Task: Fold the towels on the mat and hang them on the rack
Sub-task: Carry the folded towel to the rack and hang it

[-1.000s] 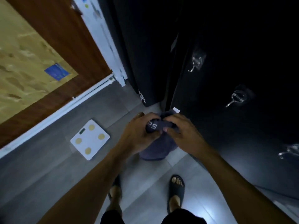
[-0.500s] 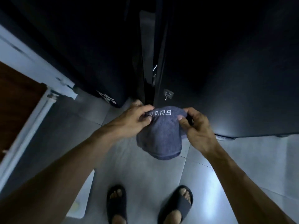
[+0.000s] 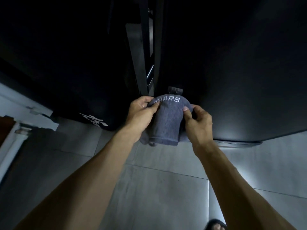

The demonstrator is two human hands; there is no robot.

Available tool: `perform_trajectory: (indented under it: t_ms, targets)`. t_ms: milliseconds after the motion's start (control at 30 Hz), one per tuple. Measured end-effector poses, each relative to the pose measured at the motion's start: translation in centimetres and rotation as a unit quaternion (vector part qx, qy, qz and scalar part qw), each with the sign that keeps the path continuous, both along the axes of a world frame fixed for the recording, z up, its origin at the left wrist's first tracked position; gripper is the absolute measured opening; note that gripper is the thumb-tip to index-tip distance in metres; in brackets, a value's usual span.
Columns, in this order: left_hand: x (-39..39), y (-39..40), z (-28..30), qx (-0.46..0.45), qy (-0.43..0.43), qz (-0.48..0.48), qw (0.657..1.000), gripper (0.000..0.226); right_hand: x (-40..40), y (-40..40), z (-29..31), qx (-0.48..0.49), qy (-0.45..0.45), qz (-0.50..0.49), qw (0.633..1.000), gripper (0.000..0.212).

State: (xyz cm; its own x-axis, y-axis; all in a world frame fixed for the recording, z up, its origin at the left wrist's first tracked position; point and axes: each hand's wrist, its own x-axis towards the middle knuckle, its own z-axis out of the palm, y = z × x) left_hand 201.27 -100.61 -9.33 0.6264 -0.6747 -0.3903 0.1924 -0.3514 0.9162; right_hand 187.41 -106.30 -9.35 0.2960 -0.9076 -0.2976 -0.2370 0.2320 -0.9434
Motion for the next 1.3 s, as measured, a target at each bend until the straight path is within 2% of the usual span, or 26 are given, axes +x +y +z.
perform_trajectory:
  t_ms: [200, 367, 433, 500, 567, 600, 667, 733, 767, 800, 833, 900, 1000, 1133, 1200, 1300]
  targets:
    - [-0.1, 0.0, -1.7, -0.007, 0.070, 0.004, 0.997, 0.018, -0.4, -0.3, -1.9, 0.069, 0.017, -0.023, 0.997, 0.014]
    - [-0.5, -0.4, -1.4, 0.030, 0.062, -0.022, 0.997, 0.014, -0.3, -0.4, -1.7, 0.092, 0.047, -0.019, 0.994, 0.014]
    - [-0.5, -0.9, -1.6, 0.049, 0.061, 0.025, 0.997, 0.012, 0.0, -0.9, -1.7, 0.089, 0.052, -0.024, 0.994, 0.012]
    - [-0.4, -0.8, -1.8, 0.043, -0.034, 0.089, 0.995, 0.021, 0.2, -1.1, -2.0, 0.088, 0.046, -0.039, 0.994, 0.010]
    - [-0.6, -0.1, -1.7, 0.018, -0.149, 0.057, 0.987, 0.015, 0.3, -1.1, -2.3, 0.082, 0.047, -0.048, 0.994, 0.012]
    - [-0.8, 0.4, -1.4, 0.003, -0.163, 0.016, 0.986, 0.008, 0.4, -1.2, -2.4, 0.082, 0.051, -0.055, 0.994, 0.014]
    - [-1.1, 1.2, -1.3, -0.003, -0.143, -0.050, 0.988, 0.017, 0.7, -1.4, -2.8, 0.090, 0.065, -0.066, 0.992, 0.017]
    - [-1.4, 1.6, -1.4, -0.003, -0.125, -0.095, 0.988, 0.031, 0.5, -1.2, -3.4, 0.027, 0.156, -0.080, 0.984, 0.025]
    - [-1.7, 1.7, -1.4, -0.001, -0.128, -0.111, 0.986, 0.036, 0.2, -0.7, -3.6, -0.054, 0.218, -0.089, 0.971, 0.028]
    - [-1.9, 1.7, -1.4, 0.008, -0.135, -0.121, 0.983, 0.039, -0.1, 0.0, -3.6, -0.147, 0.237, -0.086, 0.957, 0.028]
    - [-2.1, 1.6, -1.3, 0.020, -0.140, -0.126, 0.982, 0.041, -0.4, 0.8, -3.5, -0.221, 0.211, -0.062, 0.950, 0.025]
    - [-2.1, 1.4, -1.1, 0.031, -0.141, -0.128, 0.981, 0.043, -0.6, 1.9, -3.6, -0.255, 0.120, 0.017, 0.959, 0.032]
    - [-1.9, 1.6, -1.2, 0.032, -0.080, -0.150, 0.985, 0.051, -0.6, 2.2, -3.5, -0.137, 0.031, 0.076, 0.987, 0.043]
    - [-2.5, 2.1, -0.8, -0.006, 0.042, -0.160, 0.986, 0.044, 0.0, 2.1, -3.0, 0.021, -0.059, 0.059, 0.996, 0.032]
    - [-2.6, 1.9, -0.7, -0.015, 0.055, -0.159, 0.986, 0.041, 0.3, 2.0, -2.6, 0.049, -0.100, 0.048, 0.993, 0.029]
    - [-2.4, 1.8, -0.9, -0.002, 0.061, -0.162, 0.985, 0.037, 0.4, 1.6, -2.7, 0.051, -0.101, 0.047, 0.992, 0.025]
